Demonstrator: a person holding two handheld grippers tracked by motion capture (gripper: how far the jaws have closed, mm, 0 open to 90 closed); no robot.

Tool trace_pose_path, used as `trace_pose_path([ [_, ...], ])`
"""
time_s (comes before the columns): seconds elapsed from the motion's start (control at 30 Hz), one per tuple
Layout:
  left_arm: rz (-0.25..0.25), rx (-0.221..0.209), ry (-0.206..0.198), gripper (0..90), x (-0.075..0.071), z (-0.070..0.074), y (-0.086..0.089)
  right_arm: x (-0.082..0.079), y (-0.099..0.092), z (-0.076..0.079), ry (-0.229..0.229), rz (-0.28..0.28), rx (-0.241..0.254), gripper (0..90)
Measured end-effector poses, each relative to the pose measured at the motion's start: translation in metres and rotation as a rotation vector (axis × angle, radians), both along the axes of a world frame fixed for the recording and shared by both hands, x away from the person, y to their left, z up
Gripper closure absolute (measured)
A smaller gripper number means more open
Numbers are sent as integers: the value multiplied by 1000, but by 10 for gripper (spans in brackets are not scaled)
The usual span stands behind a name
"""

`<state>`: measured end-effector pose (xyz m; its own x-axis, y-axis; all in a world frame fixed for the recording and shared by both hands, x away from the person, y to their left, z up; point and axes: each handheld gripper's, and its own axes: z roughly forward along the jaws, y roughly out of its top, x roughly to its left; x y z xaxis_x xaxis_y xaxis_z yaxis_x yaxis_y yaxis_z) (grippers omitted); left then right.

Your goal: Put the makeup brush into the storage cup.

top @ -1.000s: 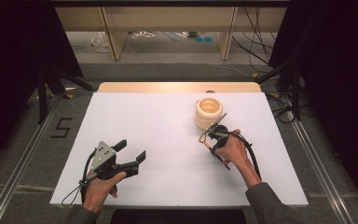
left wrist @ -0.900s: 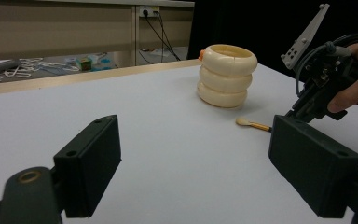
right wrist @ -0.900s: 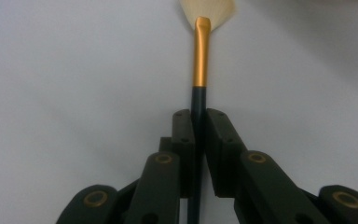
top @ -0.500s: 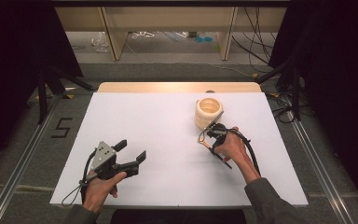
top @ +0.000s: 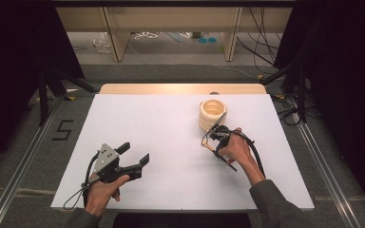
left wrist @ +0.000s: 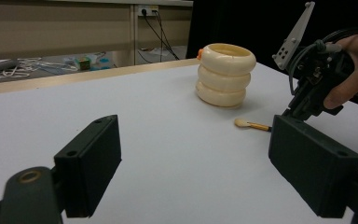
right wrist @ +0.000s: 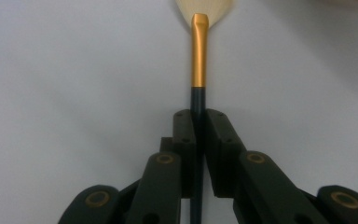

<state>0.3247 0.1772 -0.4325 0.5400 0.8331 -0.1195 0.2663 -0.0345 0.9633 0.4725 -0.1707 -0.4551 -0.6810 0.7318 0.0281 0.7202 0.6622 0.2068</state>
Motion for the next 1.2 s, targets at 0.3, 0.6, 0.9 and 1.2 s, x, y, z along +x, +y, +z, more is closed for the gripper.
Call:
trace_pose_path([
  [0.3,3,-2,2,166,0,0,1,-7,-1,10,-29,43,77,835],
  [0.6,11,-7,6,167,1,0,1,-19,-6,33,-140,82,249,834],
  [0.9,9,-5,7,166,1,-1,1,-28,-9,40,-250,88,427,834],
  [1.2,11,-6,6,166,1,0,2,-28,-11,44,-319,96,504,834],
])
